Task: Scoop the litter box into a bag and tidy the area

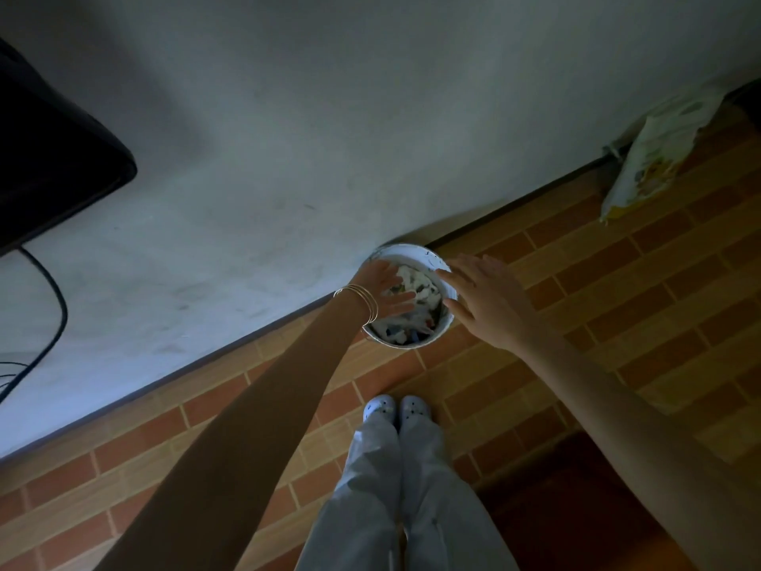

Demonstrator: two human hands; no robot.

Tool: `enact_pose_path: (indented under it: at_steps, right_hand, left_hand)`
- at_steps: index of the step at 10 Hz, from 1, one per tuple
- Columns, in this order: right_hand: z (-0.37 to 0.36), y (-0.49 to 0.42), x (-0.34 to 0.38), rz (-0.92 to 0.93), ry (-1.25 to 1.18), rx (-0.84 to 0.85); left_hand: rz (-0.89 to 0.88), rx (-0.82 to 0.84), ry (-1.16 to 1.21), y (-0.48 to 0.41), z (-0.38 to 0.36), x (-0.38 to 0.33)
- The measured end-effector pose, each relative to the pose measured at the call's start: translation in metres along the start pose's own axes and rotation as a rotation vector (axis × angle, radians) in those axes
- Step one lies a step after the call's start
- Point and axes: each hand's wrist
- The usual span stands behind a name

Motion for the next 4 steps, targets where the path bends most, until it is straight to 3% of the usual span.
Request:
enact_pose_path:
  at_steps: [4]
  right_hand:
    - [0.078,0.03,0.007,-0.013,0.017,-0.158]
  left_hand:
    - [-0.291,0.072,-0.001,0.097,-0.013,-0.004]
Point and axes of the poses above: each hand's wrist, its own y-axis away from the middle knuckle, its own z-axis out of the back of the hand, x = y × z, and after that the axes turned 5 degrees about y, right-handed
